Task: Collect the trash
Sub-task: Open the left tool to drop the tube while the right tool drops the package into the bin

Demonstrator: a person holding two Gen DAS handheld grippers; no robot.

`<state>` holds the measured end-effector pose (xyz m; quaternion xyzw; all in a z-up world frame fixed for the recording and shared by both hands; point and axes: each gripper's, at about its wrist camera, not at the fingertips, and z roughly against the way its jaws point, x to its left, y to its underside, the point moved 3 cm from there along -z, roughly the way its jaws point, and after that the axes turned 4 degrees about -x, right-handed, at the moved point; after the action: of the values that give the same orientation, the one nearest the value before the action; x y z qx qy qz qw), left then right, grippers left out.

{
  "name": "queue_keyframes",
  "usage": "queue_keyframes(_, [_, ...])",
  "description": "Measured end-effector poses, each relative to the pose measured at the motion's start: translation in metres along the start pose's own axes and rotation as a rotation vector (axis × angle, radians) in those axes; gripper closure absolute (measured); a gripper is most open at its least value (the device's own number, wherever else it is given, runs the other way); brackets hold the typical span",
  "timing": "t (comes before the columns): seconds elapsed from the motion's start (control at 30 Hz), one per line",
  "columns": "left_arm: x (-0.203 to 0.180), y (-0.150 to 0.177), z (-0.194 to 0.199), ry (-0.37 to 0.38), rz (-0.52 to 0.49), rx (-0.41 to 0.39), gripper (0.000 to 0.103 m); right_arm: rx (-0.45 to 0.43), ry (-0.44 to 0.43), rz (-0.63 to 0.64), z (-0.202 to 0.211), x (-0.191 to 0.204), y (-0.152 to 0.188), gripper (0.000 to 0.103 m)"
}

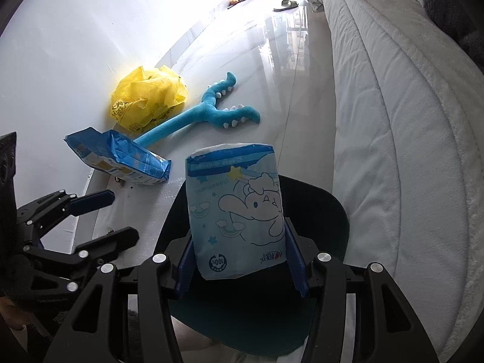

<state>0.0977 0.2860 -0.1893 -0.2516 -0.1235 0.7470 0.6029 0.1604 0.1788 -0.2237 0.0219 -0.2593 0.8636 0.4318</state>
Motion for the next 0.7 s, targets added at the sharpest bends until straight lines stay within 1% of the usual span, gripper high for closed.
queue_keyframes(0.13, [0.002, -0.008, 0.011, 0.019, 0.022, -0.043, 0.028, 0.032, 0.011, 0.004, -0.014, 0.003, 0.004, 0.050])
queue_keyframes(0.17, [0.001, -0.009, 0.014, 0.019, 0.021, -0.054, 0.026, 0.040, 0.014, 0.007, -0.017, 0.004, 0.005, 0.050])
queue_keyframes(0.2, [0.001, -0.011, 0.017, 0.014, 0.018, -0.067, 0.021, 0.046, 0.017, 0.009, -0.020, 0.005, 0.006, 0.050])
queue_keyframes(0.27, [-0.001, -0.013, 0.022, 0.003, 0.004, -0.080, 0.017, 0.066, 0.021, 0.008, -0.027, 0.004, 0.009, 0.049])
queue_keyframes(0.43, [-0.010, -0.024, 0.046, -0.011, -0.012, -0.159, 0.016, 0.105, 0.024, -0.003, -0.041, 0.002, 0.017, 0.049])
queue_keyframes(0.5, [-0.015, -0.028, 0.053, -0.030, -0.029, -0.188, 0.013, 0.119, 0.031, 0.000, -0.045, 0.002, 0.020, 0.049])
queue_keyframes(0.6, [-0.024, -0.032, 0.064, -0.034, -0.044, -0.215, 0.012, 0.136, 0.034, -0.003, -0.050, 0.002, 0.025, 0.048])
queue_keyframes(0.67, [-0.028, -0.034, 0.071, -0.027, -0.043, -0.238, 0.011, 0.148, 0.049, 0.002, -0.053, 0.002, 0.028, 0.046])
queue_keyframes(0.7, [-0.032, -0.037, 0.077, -0.021, -0.047, -0.257, 0.011, 0.152, 0.057, 0.006, -0.054, 0.002, 0.029, 0.042])
